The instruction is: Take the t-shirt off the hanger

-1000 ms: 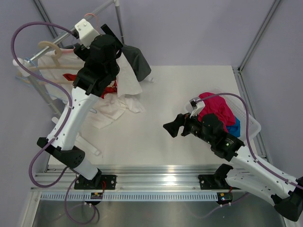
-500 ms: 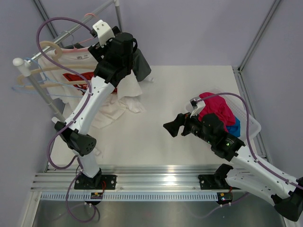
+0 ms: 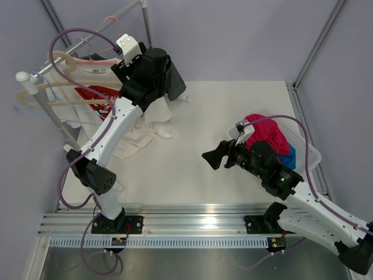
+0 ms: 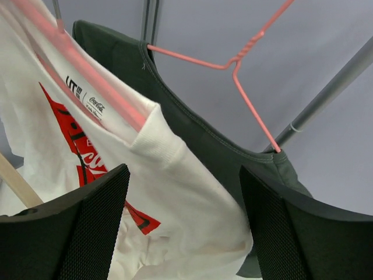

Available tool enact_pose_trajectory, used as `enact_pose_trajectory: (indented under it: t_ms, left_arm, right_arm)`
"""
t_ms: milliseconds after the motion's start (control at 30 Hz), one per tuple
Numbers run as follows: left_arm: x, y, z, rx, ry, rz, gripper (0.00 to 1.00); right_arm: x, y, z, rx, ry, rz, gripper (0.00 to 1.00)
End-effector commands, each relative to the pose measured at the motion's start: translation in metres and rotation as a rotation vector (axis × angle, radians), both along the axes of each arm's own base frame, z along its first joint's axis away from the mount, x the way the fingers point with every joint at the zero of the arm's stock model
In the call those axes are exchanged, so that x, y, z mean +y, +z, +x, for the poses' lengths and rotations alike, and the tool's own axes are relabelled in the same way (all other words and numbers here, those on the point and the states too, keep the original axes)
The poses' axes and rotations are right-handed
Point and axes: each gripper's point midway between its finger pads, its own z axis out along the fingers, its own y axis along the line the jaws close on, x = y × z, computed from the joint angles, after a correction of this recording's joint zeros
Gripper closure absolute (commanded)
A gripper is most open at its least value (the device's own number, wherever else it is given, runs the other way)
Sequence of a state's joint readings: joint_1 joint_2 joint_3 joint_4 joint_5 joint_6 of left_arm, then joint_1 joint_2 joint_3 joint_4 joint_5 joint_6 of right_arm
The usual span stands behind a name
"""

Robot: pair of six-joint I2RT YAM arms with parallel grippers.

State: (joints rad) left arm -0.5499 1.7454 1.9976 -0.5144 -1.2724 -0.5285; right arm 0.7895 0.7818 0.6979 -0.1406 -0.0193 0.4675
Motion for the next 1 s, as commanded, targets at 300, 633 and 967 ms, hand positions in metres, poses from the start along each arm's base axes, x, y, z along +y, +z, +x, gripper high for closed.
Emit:
enact_pose_trajectory:
  t_ms: [300,633,967]
  left_arm:
    - [0.019,0.029,-0.017,-0.071,0.113,-0.002,0.22]
    - [0.027,0.021,-0.026,-0.018,0.17,0.058,0.37]
    - [0.03,0.017,-0.028,-0.01,0.179,0.065,0.29]
  right_arm:
    - [0.0,0.022,0.001,-0.049,-0.002,0.014,0.0]
    - [-0.001,0.022,0.0,-0.05,-0.001,0.013,0.0]
    - [-0.006,0.023,0.003,-0.06,-0.028,0.011,0.0]
